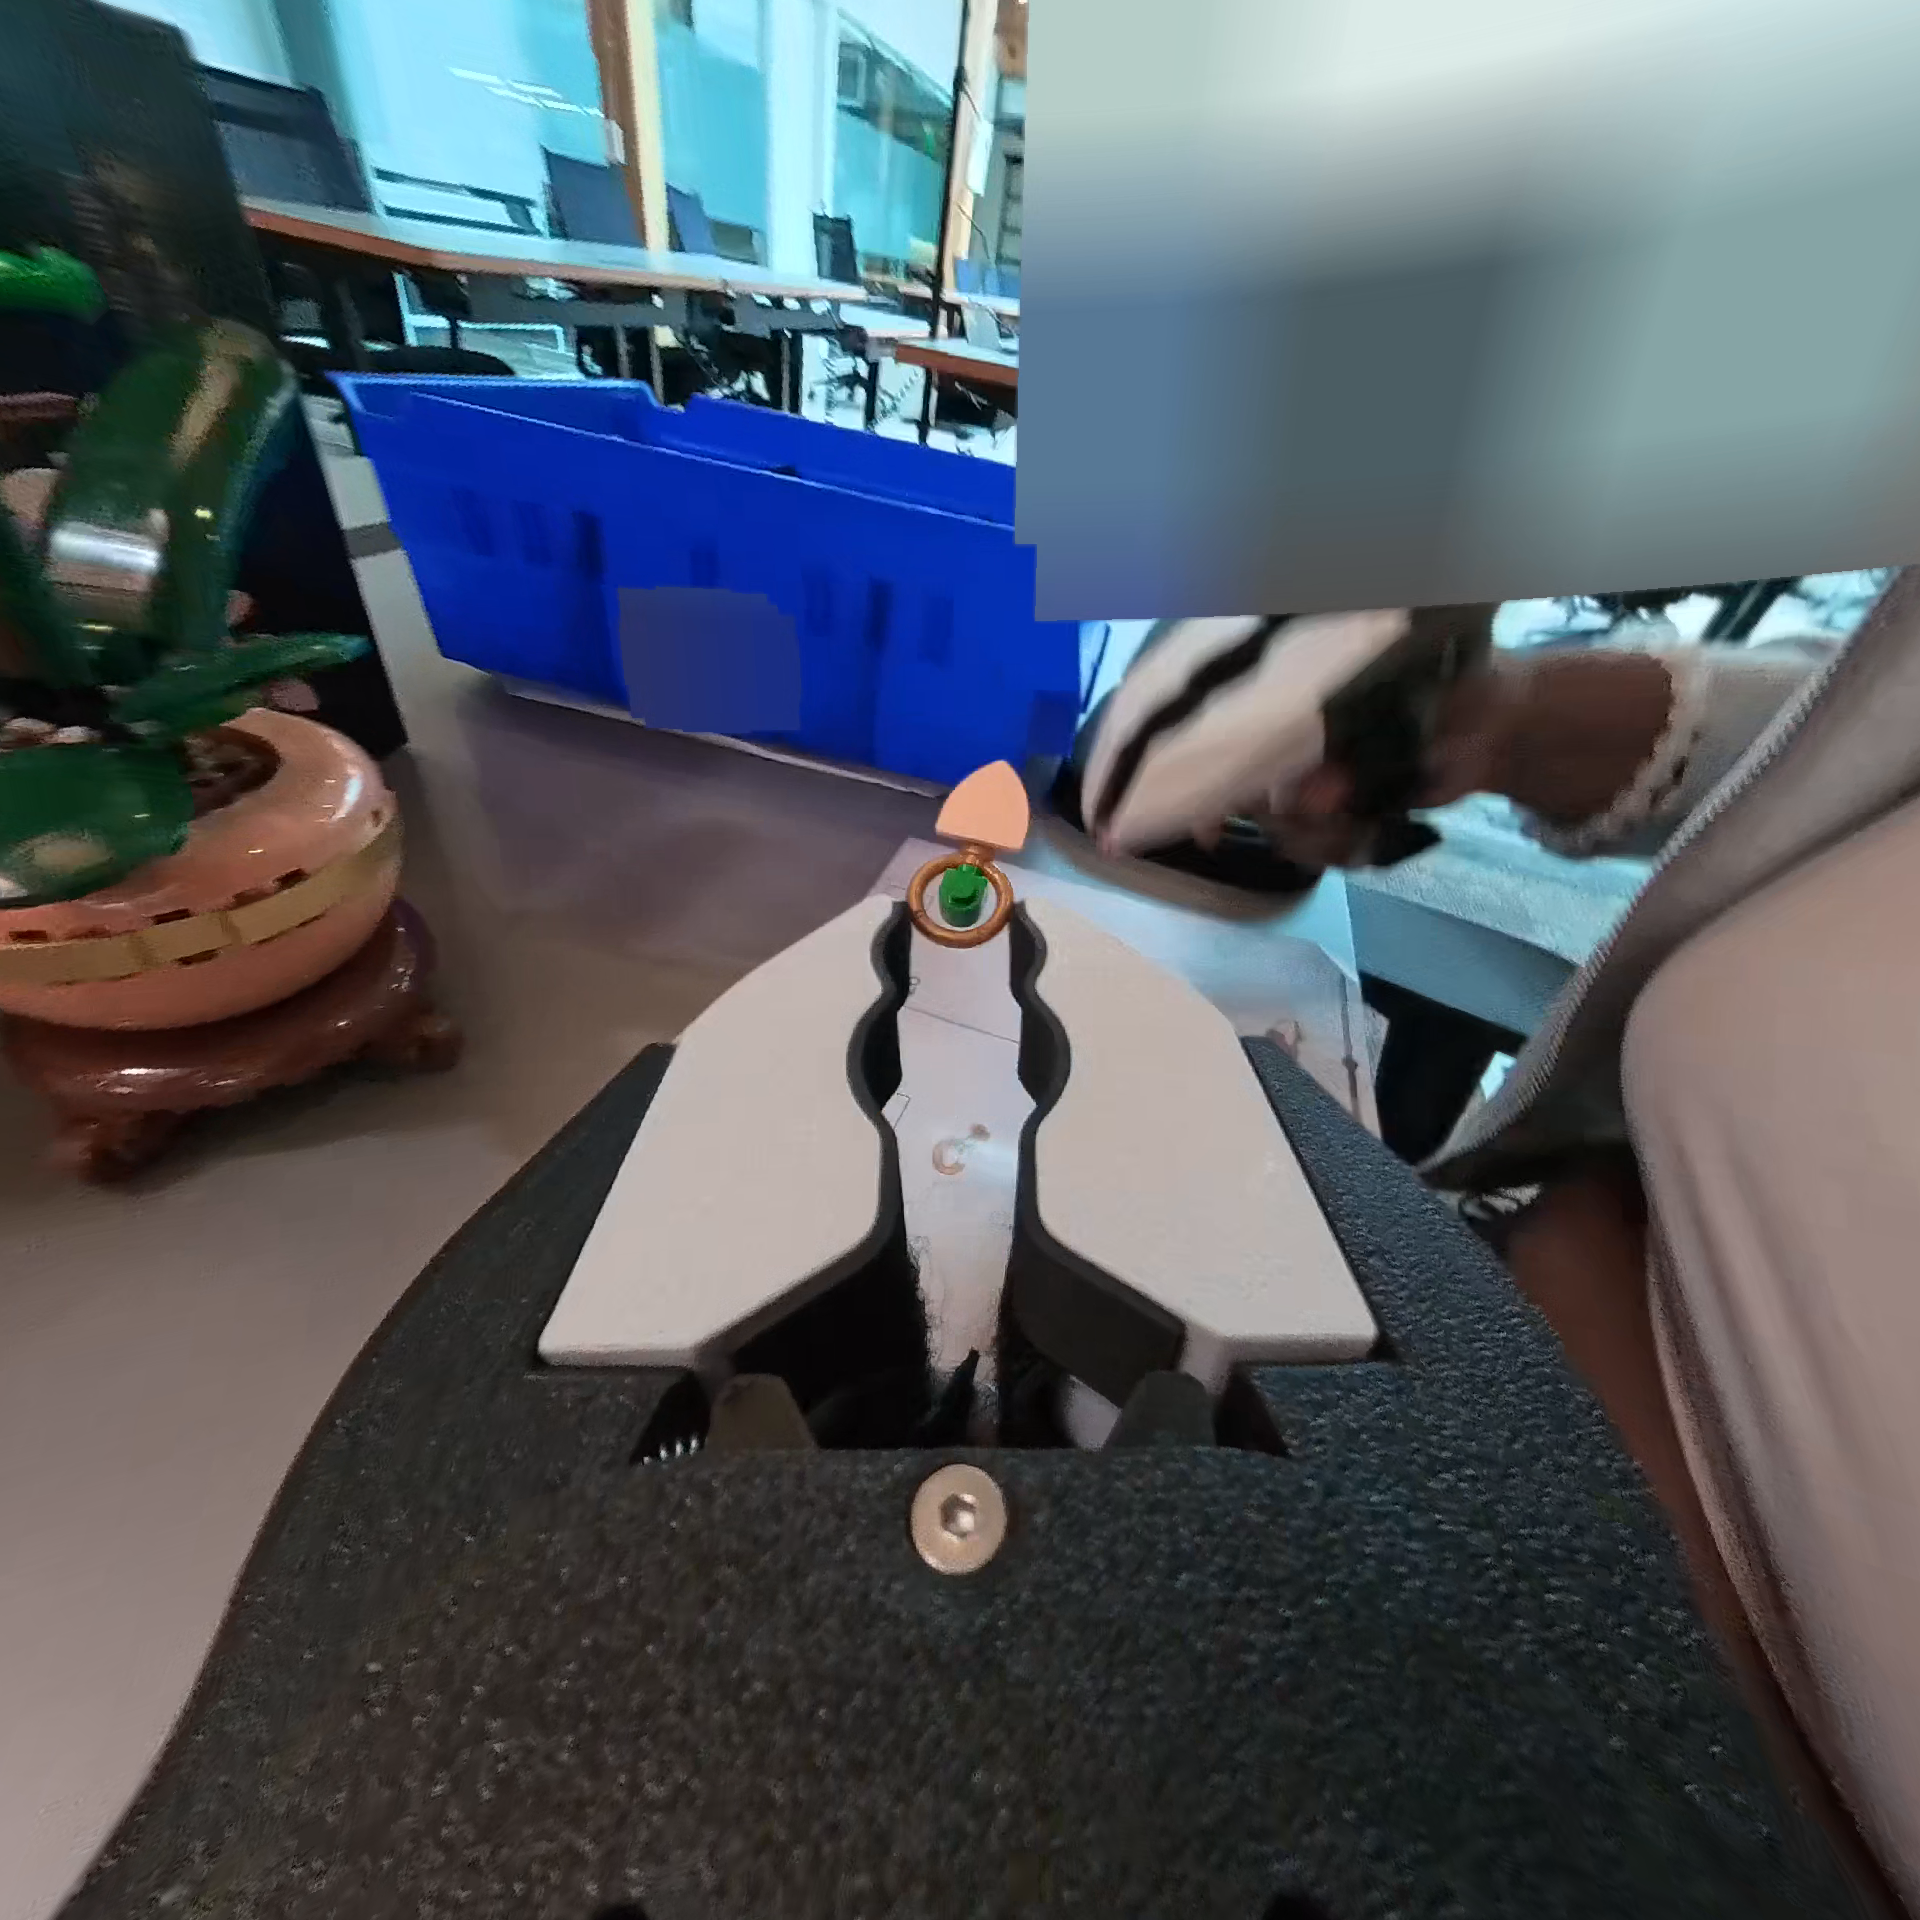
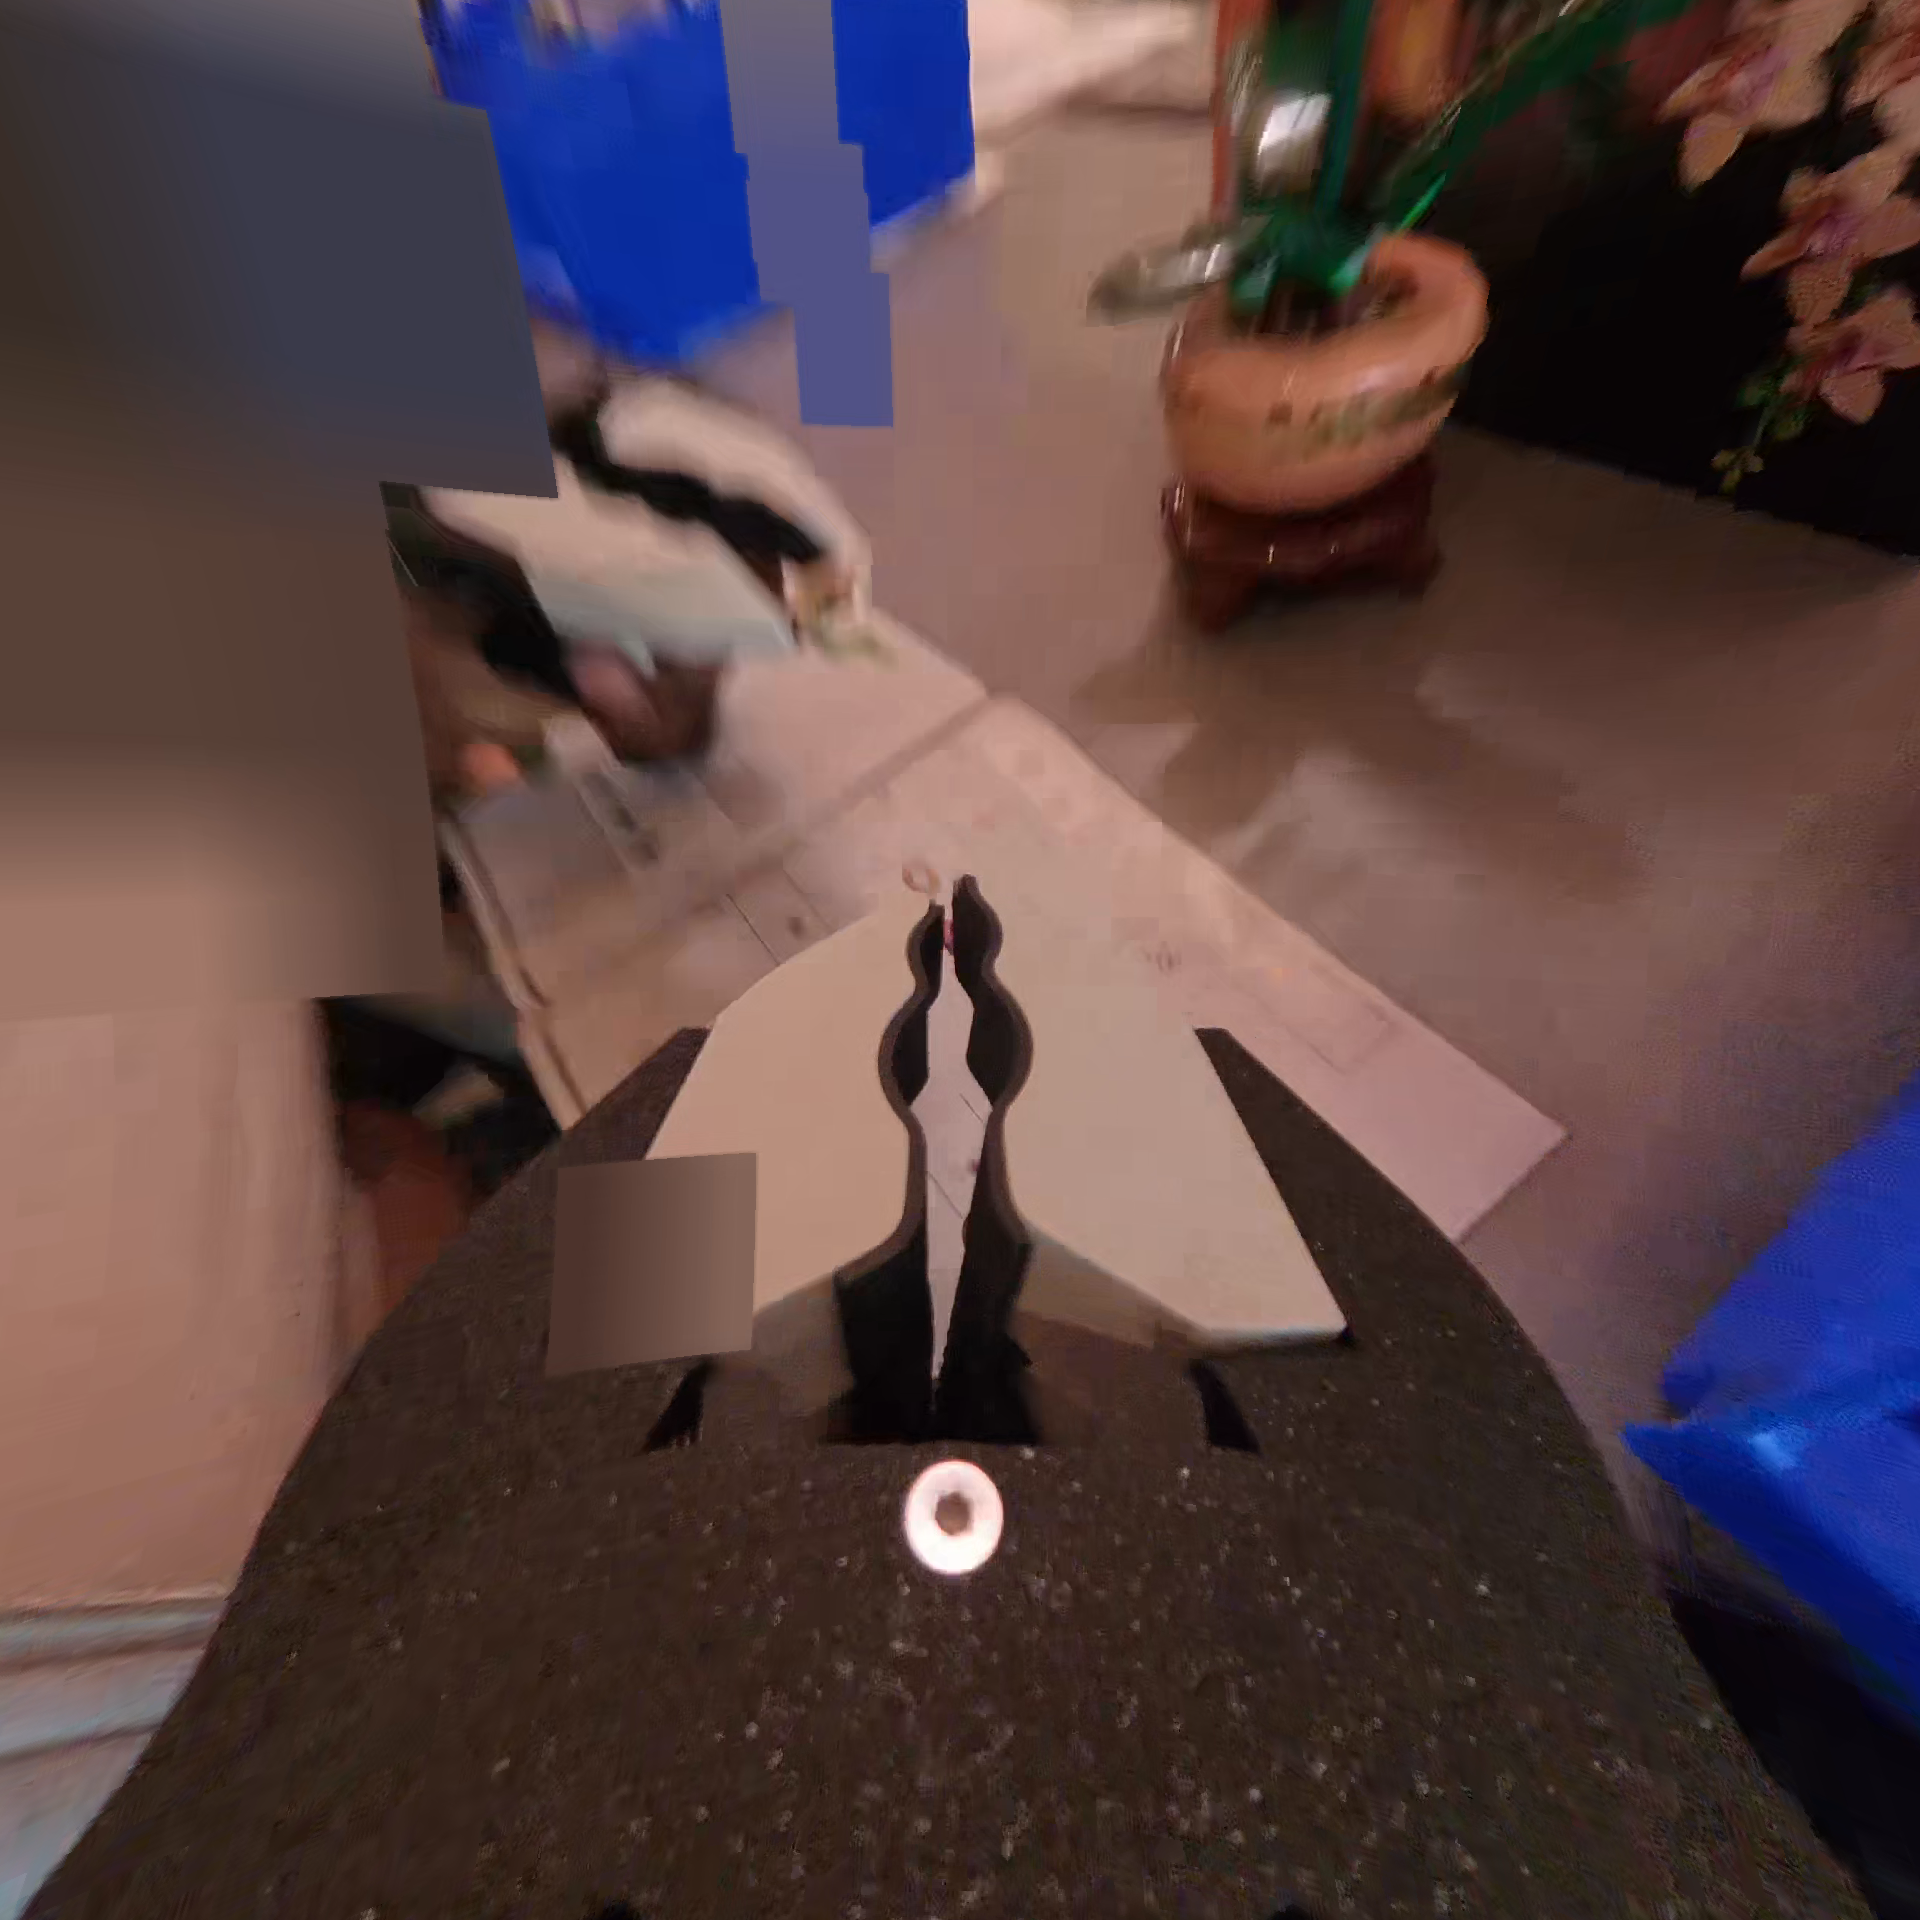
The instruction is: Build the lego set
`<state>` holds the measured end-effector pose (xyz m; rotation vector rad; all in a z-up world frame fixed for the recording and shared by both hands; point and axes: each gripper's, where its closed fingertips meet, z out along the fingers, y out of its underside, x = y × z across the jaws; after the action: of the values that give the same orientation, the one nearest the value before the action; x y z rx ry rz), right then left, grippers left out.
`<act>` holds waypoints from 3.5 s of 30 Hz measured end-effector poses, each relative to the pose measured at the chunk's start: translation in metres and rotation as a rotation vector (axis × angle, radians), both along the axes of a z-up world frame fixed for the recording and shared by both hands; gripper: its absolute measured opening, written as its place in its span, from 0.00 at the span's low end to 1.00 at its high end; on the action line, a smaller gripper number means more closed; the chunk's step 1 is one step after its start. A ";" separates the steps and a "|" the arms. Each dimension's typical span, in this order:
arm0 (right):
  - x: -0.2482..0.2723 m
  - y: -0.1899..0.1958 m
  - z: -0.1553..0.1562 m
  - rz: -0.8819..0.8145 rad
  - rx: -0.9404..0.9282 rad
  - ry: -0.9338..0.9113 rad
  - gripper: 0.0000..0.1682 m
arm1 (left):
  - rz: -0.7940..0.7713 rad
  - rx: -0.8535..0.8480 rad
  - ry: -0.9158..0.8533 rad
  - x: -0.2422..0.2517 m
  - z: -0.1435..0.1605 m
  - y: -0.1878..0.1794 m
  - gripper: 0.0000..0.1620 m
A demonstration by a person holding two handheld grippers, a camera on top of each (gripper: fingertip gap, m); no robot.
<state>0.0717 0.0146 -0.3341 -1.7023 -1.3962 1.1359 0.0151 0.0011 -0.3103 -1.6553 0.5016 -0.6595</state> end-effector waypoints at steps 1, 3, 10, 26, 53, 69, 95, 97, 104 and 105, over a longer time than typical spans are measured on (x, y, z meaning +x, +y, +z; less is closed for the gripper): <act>0.000 -0.003 -0.014 0.022 0.108 -0.070 0.01 | 0.014 0.002 -0.014 -0.003 0.001 0.000 0.11; 0.001 -0.004 -0.033 0.046 0.315 -0.178 0.01 | 0.017 0.013 -0.018 -0.003 0.002 -0.001 0.11; 0.009 -0.015 -0.059 0.098 0.408 -0.305 0.03 | 0.000 0.030 0.017 0.002 0.001 -0.003 0.11; 0.033 -0.020 -0.043 0.198 0.140 -0.443 0.14 | -0.058 0.012 0.004 0.008 0.000 -0.001 0.11; 0.029 -0.016 -0.057 0.145 0.208 -0.398 0.06 | -0.059 0.036 0.035 0.011 0.000 -0.004 0.11; 0.020 -0.013 -0.063 0.224 0.185 -0.421 0.08 | -0.072 0.037 0.046 0.013 -0.001 -0.005 0.11; 0.022 -0.007 -0.061 0.779 0.507 -0.761 0.14 | -0.108 0.062 0.095 0.020 -0.003 -0.010 0.11; 0.024 -0.007 -0.065 0.825 0.518 -0.803 0.14 | -0.100 0.075 0.077 0.018 0.000 -0.010 0.11; 0.024 -0.011 -0.065 0.854 0.475 -0.790 0.08 | -0.103 0.086 0.077 0.019 0.000 -0.011 0.11; 0.024 -0.011 -0.065 0.850 0.478 -0.783 0.08 | -0.104 0.085 0.080 0.019 0.000 -0.011 0.11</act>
<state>0.0956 0.0037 -0.3991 -1.2254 -2.7753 0.3793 0.0340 -0.0102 -0.3103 -1.5886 0.6681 -0.6409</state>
